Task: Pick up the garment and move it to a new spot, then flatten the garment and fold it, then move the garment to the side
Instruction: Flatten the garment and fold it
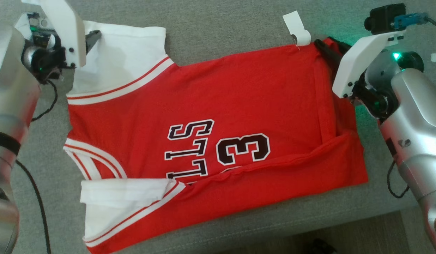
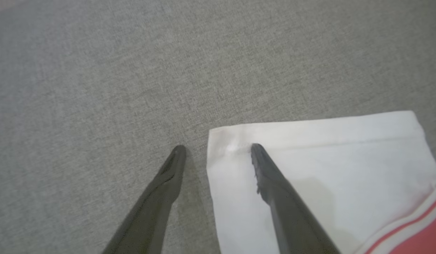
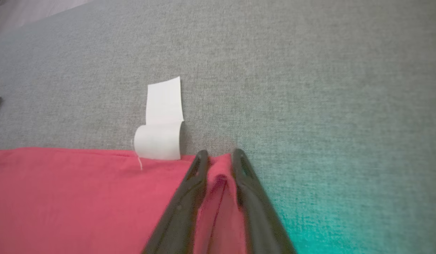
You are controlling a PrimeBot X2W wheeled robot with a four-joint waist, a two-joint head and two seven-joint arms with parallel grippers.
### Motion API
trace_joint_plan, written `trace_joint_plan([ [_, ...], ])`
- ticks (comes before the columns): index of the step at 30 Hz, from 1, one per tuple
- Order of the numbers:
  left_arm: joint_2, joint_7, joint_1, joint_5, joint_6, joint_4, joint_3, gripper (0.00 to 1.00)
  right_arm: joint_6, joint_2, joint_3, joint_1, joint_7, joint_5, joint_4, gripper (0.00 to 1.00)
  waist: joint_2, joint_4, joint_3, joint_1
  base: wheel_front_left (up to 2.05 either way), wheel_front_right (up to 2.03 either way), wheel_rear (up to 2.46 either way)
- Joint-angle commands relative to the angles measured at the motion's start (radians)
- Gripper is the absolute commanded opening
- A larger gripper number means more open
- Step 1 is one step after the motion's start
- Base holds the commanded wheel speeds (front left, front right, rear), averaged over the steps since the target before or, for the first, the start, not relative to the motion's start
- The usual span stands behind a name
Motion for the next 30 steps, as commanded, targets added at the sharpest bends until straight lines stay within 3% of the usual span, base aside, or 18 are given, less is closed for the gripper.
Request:
trace_joint_plan([
  [1,0.034,0.007,-0.055,-0.006,-0.005,-0.003,0.011,0.59,-0.001,-0.002,0.037,0.018,-0.004,0.016,0.000,0.00,0.0000,-0.001,-0.002,0.0000,0.00,0.00,0.00],
  [2,0.035,-0.001,-0.057,-0.006,-0.005,0.000,0.008,0.15,-0.001,-0.006,0.047,0.016,-0.006,0.024,0.004,0.00,0.0000,-0.001,-0.003,0.0000,0.00,0.00,0.00],
  [3,0.036,-0.013,-0.059,-0.006,-0.005,0.005,0.007,0.00,-0.001,-0.010,0.056,0.014,-0.011,0.030,0.007,0.00,0.0000,-0.001,-0.005,0.0000,0.00,0.00,0.00],
  [16,0.042,-0.125,-0.064,-0.034,-0.006,0.017,-0.023,0.00,-0.001,-0.047,0.087,0.002,-0.212,0.087,0.064,0.00,0.0000,0.039,-0.061,0.0000,0.00,0.00,0.00],
  [30,0.067,-0.132,0.009,-0.113,-0.006,-0.073,-0.092,0.00,-0.001,-0.074,0.137,0.044,-0.302,0.147,0.125,0.00,0.0000,0.090,-0.178,0.0000,0.00,0.00,0.00],
])
